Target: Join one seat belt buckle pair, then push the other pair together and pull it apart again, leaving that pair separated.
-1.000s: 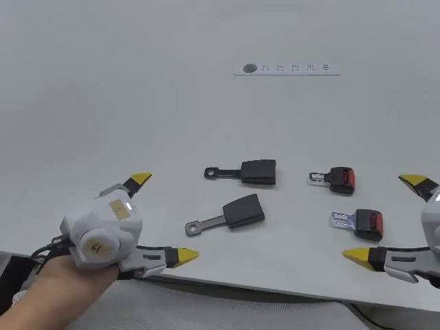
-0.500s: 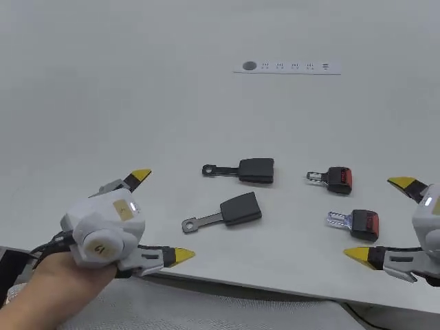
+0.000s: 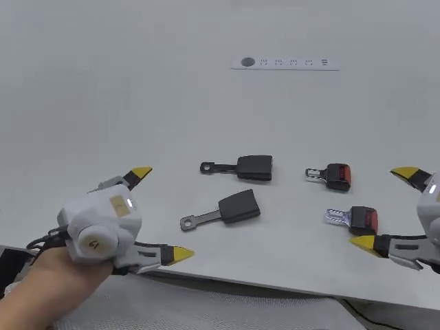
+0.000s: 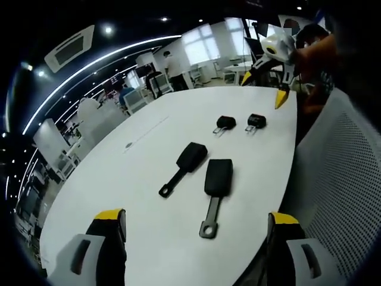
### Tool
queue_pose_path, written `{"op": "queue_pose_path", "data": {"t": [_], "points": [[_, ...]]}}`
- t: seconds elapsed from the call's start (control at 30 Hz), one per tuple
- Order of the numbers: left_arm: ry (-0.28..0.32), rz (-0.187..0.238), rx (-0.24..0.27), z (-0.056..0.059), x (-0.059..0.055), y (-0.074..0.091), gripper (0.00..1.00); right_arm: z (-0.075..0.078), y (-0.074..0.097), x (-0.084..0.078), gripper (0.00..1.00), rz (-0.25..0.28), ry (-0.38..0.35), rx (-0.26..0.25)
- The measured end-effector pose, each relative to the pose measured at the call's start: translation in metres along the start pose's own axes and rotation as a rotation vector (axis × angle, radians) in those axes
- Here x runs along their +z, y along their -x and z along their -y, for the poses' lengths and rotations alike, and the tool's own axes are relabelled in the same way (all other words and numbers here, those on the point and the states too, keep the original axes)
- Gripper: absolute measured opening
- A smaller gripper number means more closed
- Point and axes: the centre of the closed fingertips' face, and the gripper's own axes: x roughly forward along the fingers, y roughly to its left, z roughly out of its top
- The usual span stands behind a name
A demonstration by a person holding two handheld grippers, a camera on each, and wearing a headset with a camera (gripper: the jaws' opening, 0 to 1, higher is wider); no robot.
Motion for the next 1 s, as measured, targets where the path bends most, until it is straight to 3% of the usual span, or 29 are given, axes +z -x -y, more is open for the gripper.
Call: {"op": "queue_pose_path", "data": {"t": [0.13,0.27,0.4,0.5,0.6,0.77,0.9,1.0], "points": [[-0.022,-0.02,-0.036,0.007,0.001,-0.006,0.99,-0.001,0.002,0.001,0.79,-0.005,0.017,0.011],[-0.026,-0.037,-0.051,0.006,0.003,-0.008,0.94,-0.004,0.001,0.002,0.76,0.001,0.022,0.032],[-0.05,-0.02,-0.058,0.003,0.013,-0.011,0.86,-0.006,-0.001,0.002,0.71,0.001,0.031,0.063],[-0.051,-0.013,-0.062,0.0,0.02,-0.014,0.85,-0.004,-0.002,0.003,0.68,-0.001,-0.006,0.075],[-0.071,-0.015,-0.07,0.0,0.024,-0.021,0.86,-0.002,-0.005,0.001,0.68,-0.01,0.007,0.082],[-0.126,-0.017,-0.109,0.005,0.028,-0.034,0.77,-0.002,-0.009,0.001,0.65,-0.019,0.039,0.111],[-0.111,-0.009,-0.141,0.011,0.032,-0.045,0.8,-0.002,-0.012,-0.001,0.62,-0.031,0.071,0.137],[-0.095,-0.036,-0.184,0.019,0.029,-0.055,0.79,-0.007,-0.016,-0.004,0.56,-0.041,0.086,0.184]]}}
